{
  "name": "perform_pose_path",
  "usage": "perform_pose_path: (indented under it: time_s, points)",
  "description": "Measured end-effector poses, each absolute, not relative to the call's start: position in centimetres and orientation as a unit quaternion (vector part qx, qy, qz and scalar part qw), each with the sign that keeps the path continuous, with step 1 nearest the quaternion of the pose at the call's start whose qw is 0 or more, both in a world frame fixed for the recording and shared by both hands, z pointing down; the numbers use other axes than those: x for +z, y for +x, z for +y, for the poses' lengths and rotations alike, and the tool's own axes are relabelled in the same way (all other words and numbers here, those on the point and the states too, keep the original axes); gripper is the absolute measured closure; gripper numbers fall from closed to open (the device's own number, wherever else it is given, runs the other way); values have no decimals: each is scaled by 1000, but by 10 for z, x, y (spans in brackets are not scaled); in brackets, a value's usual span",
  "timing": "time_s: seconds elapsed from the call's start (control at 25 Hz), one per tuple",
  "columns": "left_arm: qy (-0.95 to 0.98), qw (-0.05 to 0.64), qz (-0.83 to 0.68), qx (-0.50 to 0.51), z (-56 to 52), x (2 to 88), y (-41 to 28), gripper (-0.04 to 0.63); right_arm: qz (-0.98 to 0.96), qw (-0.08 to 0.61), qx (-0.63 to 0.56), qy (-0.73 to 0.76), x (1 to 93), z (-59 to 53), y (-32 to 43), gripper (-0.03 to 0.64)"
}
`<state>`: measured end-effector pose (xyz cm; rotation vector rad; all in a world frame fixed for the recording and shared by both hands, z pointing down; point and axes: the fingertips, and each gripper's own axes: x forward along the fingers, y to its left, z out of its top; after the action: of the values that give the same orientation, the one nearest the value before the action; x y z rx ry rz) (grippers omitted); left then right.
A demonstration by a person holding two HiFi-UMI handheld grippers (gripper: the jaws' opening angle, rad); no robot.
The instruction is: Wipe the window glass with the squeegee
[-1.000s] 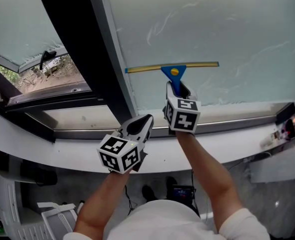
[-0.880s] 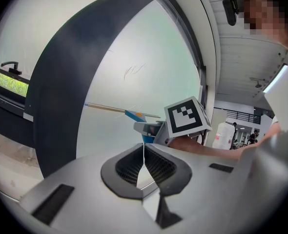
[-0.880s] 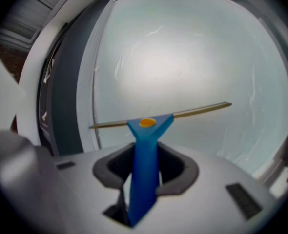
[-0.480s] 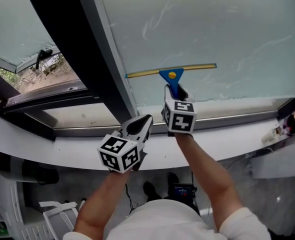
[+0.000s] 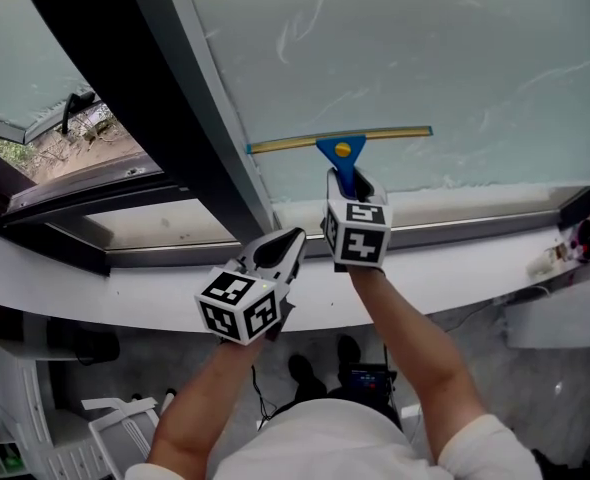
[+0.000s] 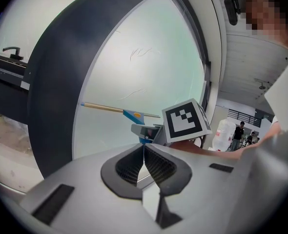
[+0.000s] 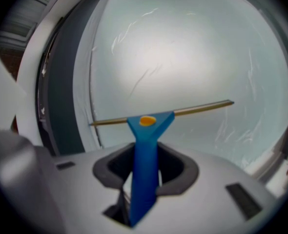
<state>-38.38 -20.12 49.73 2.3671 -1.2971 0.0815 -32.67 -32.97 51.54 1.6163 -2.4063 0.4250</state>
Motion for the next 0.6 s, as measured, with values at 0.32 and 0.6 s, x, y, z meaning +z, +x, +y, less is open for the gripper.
perform_pose_path:
  time_s: [0.32, 0.6]
  points:
    - [852, 236, -466, 34, -199, 516, -382, 566, -815, 113, 140, 550, 534, -329, -326, 476]
    - [849, 246, -465, 41, -198, 532, -383, 566, -810, 125, 168, 547, 566, -326, -326, 476]
